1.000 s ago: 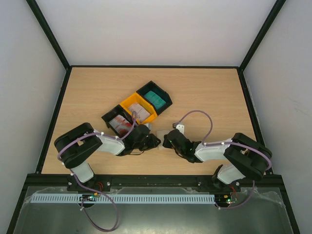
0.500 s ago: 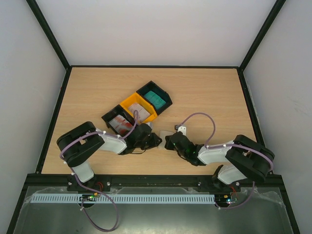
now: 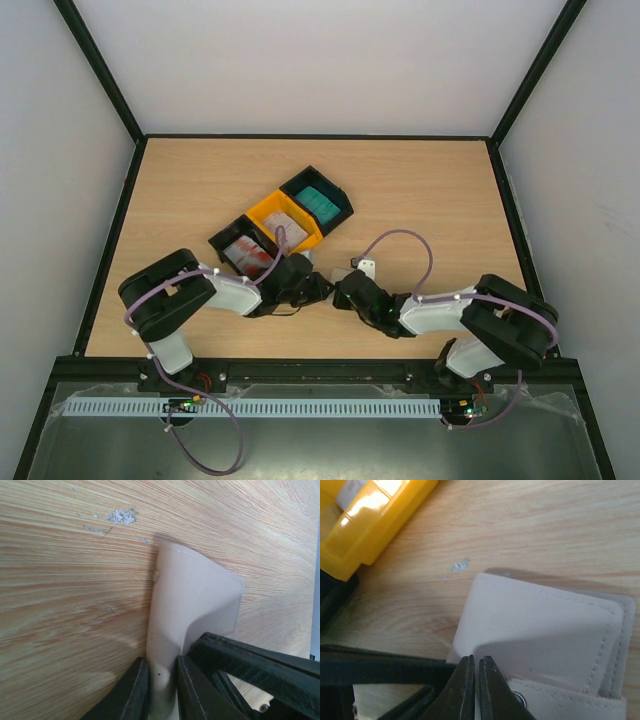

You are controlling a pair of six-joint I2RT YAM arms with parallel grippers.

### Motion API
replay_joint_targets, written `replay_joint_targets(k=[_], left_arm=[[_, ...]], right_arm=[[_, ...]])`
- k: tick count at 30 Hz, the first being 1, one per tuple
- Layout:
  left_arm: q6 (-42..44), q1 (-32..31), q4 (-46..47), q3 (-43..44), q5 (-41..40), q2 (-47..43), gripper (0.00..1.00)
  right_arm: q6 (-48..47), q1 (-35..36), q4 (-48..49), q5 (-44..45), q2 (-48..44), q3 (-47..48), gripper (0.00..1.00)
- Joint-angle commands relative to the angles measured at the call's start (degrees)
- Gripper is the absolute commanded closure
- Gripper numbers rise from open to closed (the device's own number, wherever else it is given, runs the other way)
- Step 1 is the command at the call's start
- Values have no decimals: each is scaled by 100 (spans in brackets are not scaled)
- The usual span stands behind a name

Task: Put the credit cards into the card holder
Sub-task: Close the card holder at the center of the board.

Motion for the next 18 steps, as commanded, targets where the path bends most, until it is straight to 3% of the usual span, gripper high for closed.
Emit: replay_joint_targets(k=[1, 10, 15, 18], left_arm=[[137, -56, -870, -69, -345, 156, 80], [558, -38, -1555, 41, -528, -1047, 62], [796, -29, -2011, 3, -723, -1795, 54], [1007, -23, -2449, -29, -974, -2349, 46]], right_arm=[[105, 89, -2635, -240, -333, 158, 93], [-156, -346, -3905, 435, -1164, 1692, 61], [337, -386, -4956, 722, -1490, 1785, 46], [538, -382, -5321, 426, -1623, 1639, 39]])
